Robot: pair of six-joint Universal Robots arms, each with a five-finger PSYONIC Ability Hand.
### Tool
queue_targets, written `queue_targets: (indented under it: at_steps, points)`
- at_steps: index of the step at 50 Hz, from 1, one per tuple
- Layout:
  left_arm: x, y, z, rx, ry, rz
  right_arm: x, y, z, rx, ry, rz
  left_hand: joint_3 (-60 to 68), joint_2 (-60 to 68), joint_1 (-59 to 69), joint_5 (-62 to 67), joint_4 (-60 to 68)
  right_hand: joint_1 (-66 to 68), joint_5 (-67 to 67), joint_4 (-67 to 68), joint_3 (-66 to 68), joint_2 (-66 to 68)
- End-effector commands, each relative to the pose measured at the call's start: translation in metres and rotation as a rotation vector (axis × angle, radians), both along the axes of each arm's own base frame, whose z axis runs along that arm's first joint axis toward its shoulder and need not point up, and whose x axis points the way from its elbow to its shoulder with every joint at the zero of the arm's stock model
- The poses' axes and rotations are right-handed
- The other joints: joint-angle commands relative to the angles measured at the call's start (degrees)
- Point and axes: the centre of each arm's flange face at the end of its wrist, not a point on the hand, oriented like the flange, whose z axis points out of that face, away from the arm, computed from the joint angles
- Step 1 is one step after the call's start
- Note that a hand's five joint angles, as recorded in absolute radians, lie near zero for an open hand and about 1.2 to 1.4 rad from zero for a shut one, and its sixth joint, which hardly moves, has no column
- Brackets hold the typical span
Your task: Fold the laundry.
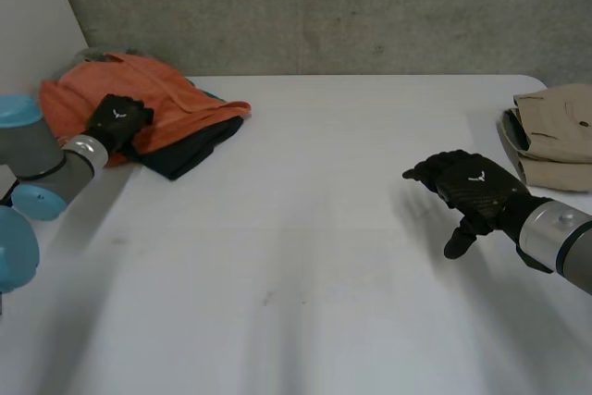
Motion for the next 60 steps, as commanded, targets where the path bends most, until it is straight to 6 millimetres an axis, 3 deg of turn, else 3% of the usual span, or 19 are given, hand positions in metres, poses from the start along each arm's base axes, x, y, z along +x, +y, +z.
queue_targets:
  at_steps: [1, 6, 9, 11, 15, 19, 23, 26, 31, 34, 35, 38, 39, 42, 43, 46, 50, 56, 60]
  points:
    - [0.004, -0.007, -0.015, -0.007, 0.001, 0.008, 0.000, 0.003, -0.004, 0.016, 0.001, -0.001, 16.53, 16.57, 15.80, 16.44, 16.39, -3.56, -2.80, -2.32, -2.40, -2.48]
    - [0.005, -0.009, -0.018, -0.014, 0.003, 0.011, -0.001, 0.003, -0.004, 0.017, 0.006, -0.012, 29.32, 29.35, 28.59, 29.23, 29.18, -3.56, -2.80, -2.32, -2.40, -2.48]
    - [0.005, -0.010, -0.016, -0.029, 0.001, 0.022, -0.002, 0.002, -0.004, 0.014, 0.011, -0.020, 49.09, 49.13, 48.36, 49.00, 48.95, -3.56, -2.80, -2.32, -2.40, -2.48]
    - [0.004, -0.012, -0.012, -0.053, 0.001, 0.034, -0.001, 0.002, -0.004, 0.010, 0.012, -0.021, 49.17, 49.21, 48.44, 49.08, 49.04, -3.56, -2.80, -2.32, -2.40, -2.48]
    - [0.001, -0.017, 0.018, -0.161, -0.001, 0.100, 0.002, 0.005, -0.005, 0.013, 0.013, -0.009, 49.17, 49.21, 48.44, 49.08, 49.04, -3.56, -2.80, -2.32, -2.40, -2.48]
    - [-0.014, -0.004, 0.052, -0.218, 0.006, 0.099, 0.005, 0.005, -0.002, 0.001, 0.012, -0.009, 49.17, 49.21, 48.44, 49.08, 49.04, -3.56, -2.80, -2.32, -2.40, -2.48]
    - [-0.045, 0.032, 0.101, -0.295, 0.026, 0.031, 0.005, 0.001, 0.003, -0.022, 0.020, -0.033, 49.17, 49.21, 48.44, 49.08, 49.04, -3.56, -2.80, -2.32, -2.40, -2.48]
    - [-0.058, 0.054, 0.120, -0.313, 0.032, 0.002, 0.005, -0.004, 0.009, -0.040, 0.017, -0.059, 49.17, 49.21, 48.44, 49.08, 49.04, -3.56, -2.80, -2.32, -2.40, -2.48]
    - [-0.094, 0.115, 0.145, -0.291, 0.055, -0.097, 0.003, -0.013, 0.017, -0.051, -0.008, -0.105, 49.17, 49.21, 48.44, 49.08, 49.04, -3.56, -2.80, -2.32, -2.40, -2.48]
    - [-0.115, 0.149, 0.149, -0.255, 0.075, -0.165, 0.001, -0.017, 0.023, -0.059, -0.025, -0.128, 49.17, 49.21, 48.44, 49.08, 49.04, -3.56, -2.80, -2.32, -2.40, -2.48]
    - [-0.135, 0.179, 0.152, -0.220, 0.096, -0.233, 0.000, -0.019, 0.024, -0.060, -0.029, -0.136, 49.17, 49.21, 48.44, 49.08, 49.04, -3.56, -2.80, -2.32, -2.40, -2.48]
    - [-0.163, 0.231, 0.153, -0.156, 0.143, -0.354, -0.003, -0.023, 0.028, -0.071, -0.036, -0.165, 49.17, 49.21, 48.44, 49.08, 49.04, -3.56, -2.80, -2.32, -2.40, -2.48]
    - [-0.177, 0.263, 0.154, -0.116, 0.180, -0.424, -0.003, -0.024, 0.030, -0.076, -0.035, -0.171, 49.17, 49.21, 48.44, 49.08, 49.04, -3.56, -2.80, -2.32, -2.40, -2.48]
    - [-0.191, 0.305, 0.148, -0.039, 0.223, -0.514, -0.005, -0.025, 0.031, -0.080, -0.032, -0.186, 49.17, 49.21, 48.44, 49.08, 49.04, -3.56, -2.80, -2.32, -2.40, -2.48]
    - [-0.199, 0.327, 0.138, 0.015, 0.237, -0.561, -0.005, -0.026, 0.031, -0.082, -0.032, -0.186, 49.17, 49.21, 48.44, 49.08, 49.04, -3.56, -2.80, -2.32, -2.40, -2.48]
    - [-0.209, 0.353, 0.124, 0.064, 0.241, -0.619, -0.004, -0.025, 0.031, -0.082, -0.032, -0.185, 49.17, 49.21, 48.44, 49.08, 49.04, -3.56, -2.80, -2.32, -2.40, -2.48]
    - [-0.212, 0.357, 0.104, 0.103, 0.218, -0.613, -0.003, -0.025, 0.031, -0.080, -0.032, -0.182, -4.33, -4.30, -5.07, -4.42, -4.47, -3.56, -2.80, -2.32, -2.40, -2.48]
    - [-0.207, 0.351, 0.107, 0.102, 0.223, -0.570, -0.001, -0.024, 0.029, -0.069, -0.031, -0.169, -15.56, -15.52, -16.29, -15.64, -15.69, -3.56, -2.80, -2.32, -2.40, -2.48]
    - [-0.188, 0.340, 0.131, 0.083, 0.237, -0.481, 0.002, -0.020, 0.029, -0.060, -0.025, -0.158, -16.58, -16.54, -17.31, -16.66, -16.71, -3.56, -2.80, -2.32, -2.40, -2.48]
